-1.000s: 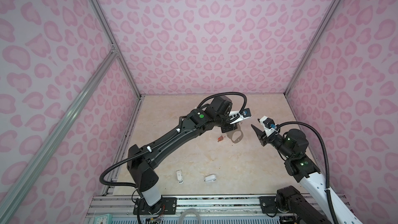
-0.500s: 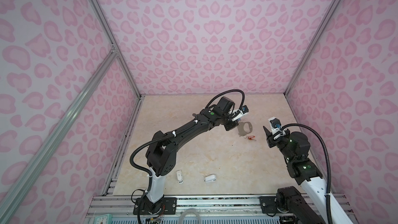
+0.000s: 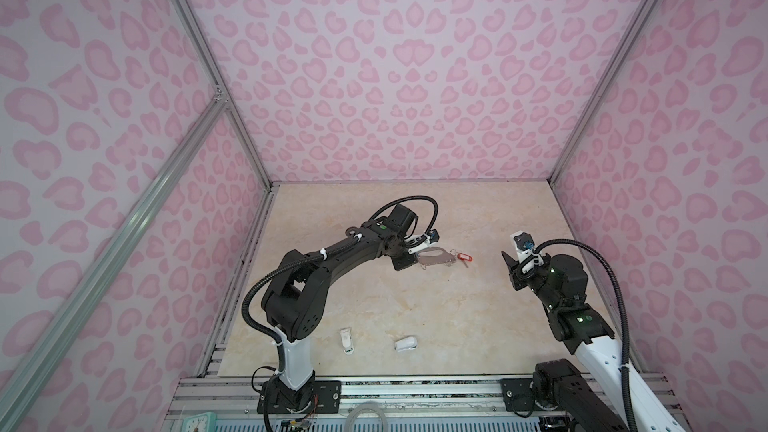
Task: Put the keys on the keyring
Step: 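Lower the plate onto the table and open the left gripper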
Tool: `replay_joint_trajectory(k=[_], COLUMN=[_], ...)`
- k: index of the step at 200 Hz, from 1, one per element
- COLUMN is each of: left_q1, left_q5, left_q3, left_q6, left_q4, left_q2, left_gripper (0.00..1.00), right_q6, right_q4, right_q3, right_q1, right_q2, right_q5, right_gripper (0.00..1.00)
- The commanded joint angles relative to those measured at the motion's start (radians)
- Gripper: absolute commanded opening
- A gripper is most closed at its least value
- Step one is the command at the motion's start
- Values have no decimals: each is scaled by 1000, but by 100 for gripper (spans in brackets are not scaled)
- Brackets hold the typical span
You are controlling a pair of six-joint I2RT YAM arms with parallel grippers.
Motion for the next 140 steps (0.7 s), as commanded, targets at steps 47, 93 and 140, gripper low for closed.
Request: replay_joint_trajectory(k=[47,93,140], left_q1=[67,80,112], left_q5=[-23,-102,-173], left_q3=[-70,-92,-120], left_q6=[84,60,-27], left_q4=[-142,-201,-210], left_q2=[37,68,22], left_gripper=[6,12,38], right_q6=[0,1,9], right_q4=[21,30,27], right_q3=[-9,-7,-4], right_q1=[1,1,1], right_q2=[82,132,177], right_q5=[-68,-71,-53], right_gripper=[44,43,45])
